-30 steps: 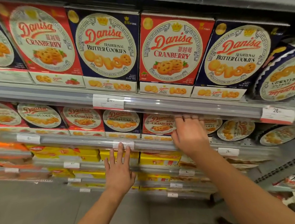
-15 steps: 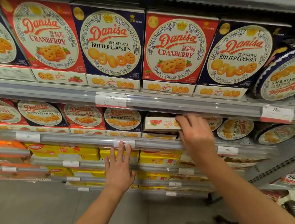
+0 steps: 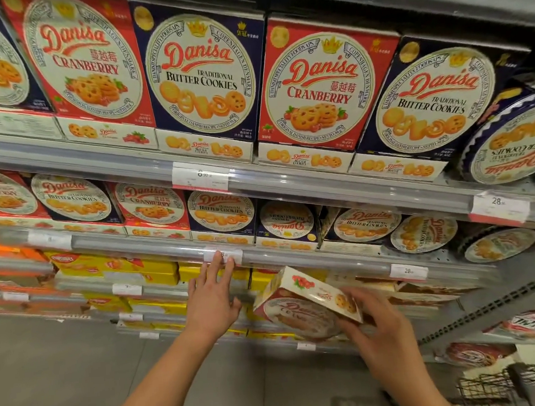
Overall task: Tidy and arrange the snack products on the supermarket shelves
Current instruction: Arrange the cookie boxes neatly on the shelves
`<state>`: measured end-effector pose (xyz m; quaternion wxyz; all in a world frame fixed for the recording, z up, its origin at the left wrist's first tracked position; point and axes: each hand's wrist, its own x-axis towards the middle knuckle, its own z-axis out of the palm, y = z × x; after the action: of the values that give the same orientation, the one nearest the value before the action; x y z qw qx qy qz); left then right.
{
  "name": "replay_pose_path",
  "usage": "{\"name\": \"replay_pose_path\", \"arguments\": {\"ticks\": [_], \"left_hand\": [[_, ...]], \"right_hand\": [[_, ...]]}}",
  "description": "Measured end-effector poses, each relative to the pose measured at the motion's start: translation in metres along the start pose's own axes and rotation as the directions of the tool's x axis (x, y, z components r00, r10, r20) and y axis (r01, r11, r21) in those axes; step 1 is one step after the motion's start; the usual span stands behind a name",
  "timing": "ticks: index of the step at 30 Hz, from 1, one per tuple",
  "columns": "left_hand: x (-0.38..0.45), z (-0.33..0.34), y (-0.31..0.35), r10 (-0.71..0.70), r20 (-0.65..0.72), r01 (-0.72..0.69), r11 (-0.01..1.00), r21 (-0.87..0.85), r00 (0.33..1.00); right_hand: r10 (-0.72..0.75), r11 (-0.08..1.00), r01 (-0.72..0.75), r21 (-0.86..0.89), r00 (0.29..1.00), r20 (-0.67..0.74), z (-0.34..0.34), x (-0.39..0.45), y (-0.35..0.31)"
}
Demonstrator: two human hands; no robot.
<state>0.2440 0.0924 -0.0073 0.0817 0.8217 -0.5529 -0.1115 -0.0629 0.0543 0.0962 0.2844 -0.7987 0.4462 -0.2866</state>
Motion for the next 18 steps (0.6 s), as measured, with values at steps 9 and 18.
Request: {"name": "replay_pose_path", "arguments": {"ticks": [9,18], "left_hand": [[-0.079,-0.09,0.035,0.064,-0.202,-0.173,0.792,-0.585,0.977],[-0.15,-0.092,0.028,0.118,-0.145,-0.141,0.977,-0.159,0.982]], "right_hand": [[0.119,0.968,-0.165,0.19,0.966,0.231,-0.007,-0.001,0.011],[-0.261,0.965,0.228,0.128,0.846,0.465,0.034,0.017,-0.035]]}}
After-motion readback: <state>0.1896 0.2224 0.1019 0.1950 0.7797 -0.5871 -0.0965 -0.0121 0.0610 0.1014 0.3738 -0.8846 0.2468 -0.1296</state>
